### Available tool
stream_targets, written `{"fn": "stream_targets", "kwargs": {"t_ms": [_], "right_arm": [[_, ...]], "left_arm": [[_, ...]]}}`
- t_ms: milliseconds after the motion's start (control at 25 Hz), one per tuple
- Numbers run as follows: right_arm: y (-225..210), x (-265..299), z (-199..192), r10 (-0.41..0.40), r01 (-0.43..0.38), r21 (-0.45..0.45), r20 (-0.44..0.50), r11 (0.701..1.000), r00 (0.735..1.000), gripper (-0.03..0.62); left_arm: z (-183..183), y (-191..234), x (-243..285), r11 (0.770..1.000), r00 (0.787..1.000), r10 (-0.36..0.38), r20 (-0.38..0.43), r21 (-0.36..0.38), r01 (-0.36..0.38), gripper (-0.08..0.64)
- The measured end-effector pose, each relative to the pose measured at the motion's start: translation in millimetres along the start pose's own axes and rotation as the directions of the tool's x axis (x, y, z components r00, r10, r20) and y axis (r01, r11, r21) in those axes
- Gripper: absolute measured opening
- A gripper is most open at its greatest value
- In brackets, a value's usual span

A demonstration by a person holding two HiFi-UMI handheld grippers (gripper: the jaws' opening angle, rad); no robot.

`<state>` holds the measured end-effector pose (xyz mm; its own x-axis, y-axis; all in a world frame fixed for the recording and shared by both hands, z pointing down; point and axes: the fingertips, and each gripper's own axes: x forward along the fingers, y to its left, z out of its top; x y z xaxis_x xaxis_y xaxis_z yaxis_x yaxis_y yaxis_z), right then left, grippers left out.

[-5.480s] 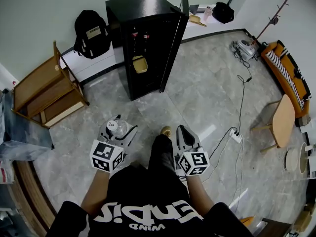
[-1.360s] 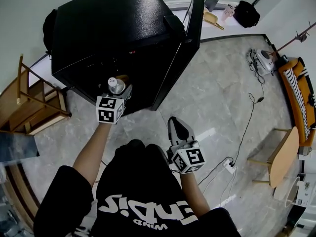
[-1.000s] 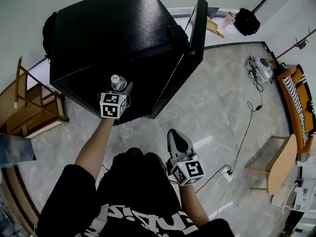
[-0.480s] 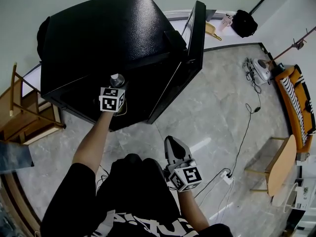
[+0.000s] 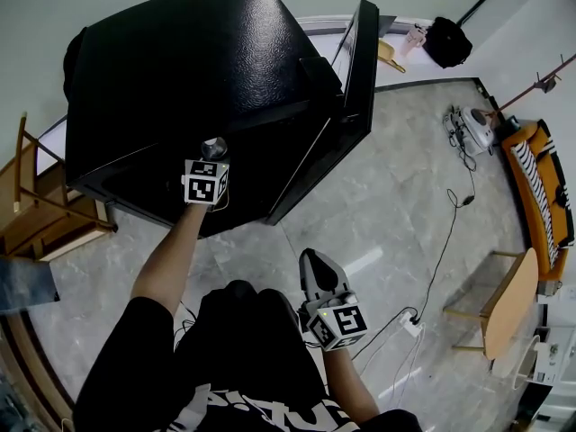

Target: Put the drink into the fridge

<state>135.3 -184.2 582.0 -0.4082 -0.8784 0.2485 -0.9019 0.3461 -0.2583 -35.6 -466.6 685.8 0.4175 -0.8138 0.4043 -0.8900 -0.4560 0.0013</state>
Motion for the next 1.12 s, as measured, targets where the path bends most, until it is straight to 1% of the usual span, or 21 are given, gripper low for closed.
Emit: {"fn": "stream_targets", "kwargs": {"t_ms": [320,600,880,1000,1120], "right_arm": [[-1,0,3,0.002,-0.002,0.003,-0.017,1.000,1.000,0.023],[0,-4,11,0.007,-0.007,0.004,-0.016,1.000,1.000,0.023],[8,-12,20,0.018,-0.018,-0.001,-0.026,1.000,0.999,0.023],[15,-19,25,0.026,-0.026,0.004,-0.036,1.000,0.999,0.023],[23,-25,35,0.034,-0.034,0.002,-0.040,0.999,0.999,0.023]], "left_arm": [[2,3,0,0.999,0.999,0.035,0.033,-0.013,-0.035,0.318],[2,4,-6,0.998,0.998,0.063,0.025,-0.018,-0.062,0.319],[2,2,-38,0.995,0.996,0.084,0.028,-0.063,-0.083,0.321],[8,-8,-58,0.996,0.997,0.070,0.036,-0.065,-0.068,0.321],[17,-20,-81,0.995,0.997,0.056,0.044,-0.084,-0.052,0.321]]}}
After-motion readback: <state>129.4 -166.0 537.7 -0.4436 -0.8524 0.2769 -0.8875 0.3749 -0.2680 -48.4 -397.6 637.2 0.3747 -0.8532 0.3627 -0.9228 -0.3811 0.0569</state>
